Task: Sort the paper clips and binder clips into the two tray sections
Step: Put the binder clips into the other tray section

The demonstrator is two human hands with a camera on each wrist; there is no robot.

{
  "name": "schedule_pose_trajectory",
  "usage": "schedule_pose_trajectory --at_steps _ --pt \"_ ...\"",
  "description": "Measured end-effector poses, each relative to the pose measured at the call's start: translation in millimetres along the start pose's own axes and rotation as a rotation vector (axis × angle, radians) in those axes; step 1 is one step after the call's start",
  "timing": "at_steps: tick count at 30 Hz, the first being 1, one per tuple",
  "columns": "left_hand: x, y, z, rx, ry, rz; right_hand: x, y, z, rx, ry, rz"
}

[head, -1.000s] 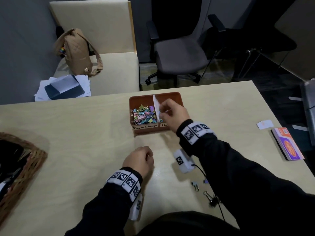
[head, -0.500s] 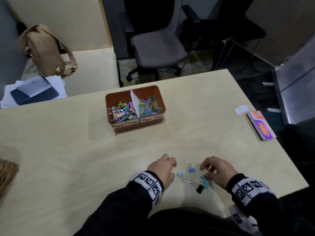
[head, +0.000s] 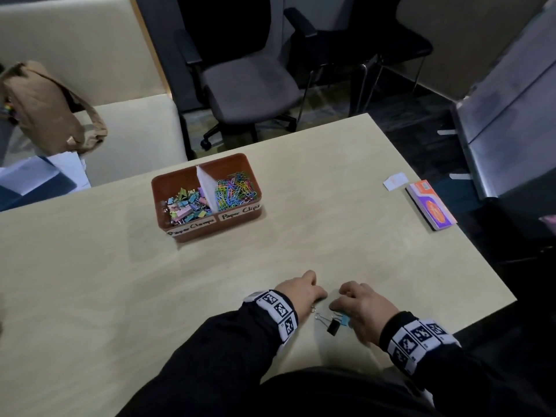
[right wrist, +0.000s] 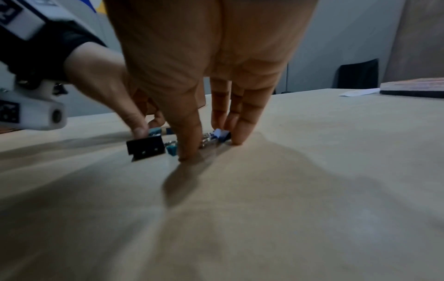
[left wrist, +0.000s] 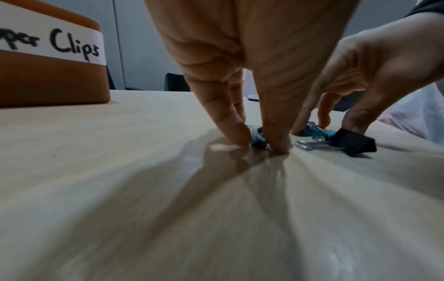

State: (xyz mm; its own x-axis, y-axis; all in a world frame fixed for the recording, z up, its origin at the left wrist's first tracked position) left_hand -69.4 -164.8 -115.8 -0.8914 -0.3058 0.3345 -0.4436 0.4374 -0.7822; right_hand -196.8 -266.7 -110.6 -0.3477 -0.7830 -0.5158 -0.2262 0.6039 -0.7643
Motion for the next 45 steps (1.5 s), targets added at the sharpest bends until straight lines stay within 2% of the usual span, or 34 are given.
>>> schedule_pose_trajectory --at_steps 3,9,14,18,27,30,33,36,38,41,45 --pt "-0.4 1.0 2.5 -0.012 -0.021 0.025 4.9 6.8 -0.9 0.037 -0.030 -0.027" --pt "-2.2 9.9 -1.2 0.113 -0.118 0.002 -3.0 0.4 10.2 0.019 0.018 0.016" --pt "0.7 7.1 -1.8 0.118 -0.126 0.046 -3.6 1.4 19.9 0.008 0.063 -0.015" --pt "1.5 5.4 -3.8 0.114 -0.146 0.045 -8.5 1.9 20.6 0.101 0.071 -0.037" --pt "-1.2 7.6 -4.1 0.110 -0.157 -0.009 -5.0 5.6 32.5 0.142 0.173 -0.074" --pt "-4.6 7.3 -5.1 0.112 -0.220 -0.014 -3.1 1.9 30.4 0.178 0.179 0.012" --pt "-16.0 3.1 -10.5 0.194 -0.280 -0.173 4.2 -6.9 26.2 0.232 0.259 0.163" --pt "-32.3 3.8 -17.8 0.264 -0.340 -0.328 14.6 -20.3 20.5 0.404 0.373 0.358" --pt "-38.1 5.7 -21.9 0.286 -0.370 -0.383 19.9 -25.9 17.8 0.465 0.436 0.457" --pt "-40.3 7.0 -24.5 0.290 -0.387 -0.423 22.0 -29.4 18.0 0.408 0.466 0.464" --pt "-43.4 2.8 -27.9 0.290 -0.424 -0.462 8.7 -21.9 20.4 0.128 0.412 0.212"
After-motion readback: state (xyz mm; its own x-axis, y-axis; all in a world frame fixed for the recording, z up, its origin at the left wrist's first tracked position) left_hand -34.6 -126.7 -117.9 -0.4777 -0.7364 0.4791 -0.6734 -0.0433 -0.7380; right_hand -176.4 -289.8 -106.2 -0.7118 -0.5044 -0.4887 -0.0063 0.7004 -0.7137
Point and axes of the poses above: each hand's wrist, its own z-axis towards the middle knuckle, its own y-axis out of the palm, x = y × z, the point moved 4 cm from there along z, towards the middle knuckle, and after that the axes turned 8 degrees about z, right-handed, at the moved point
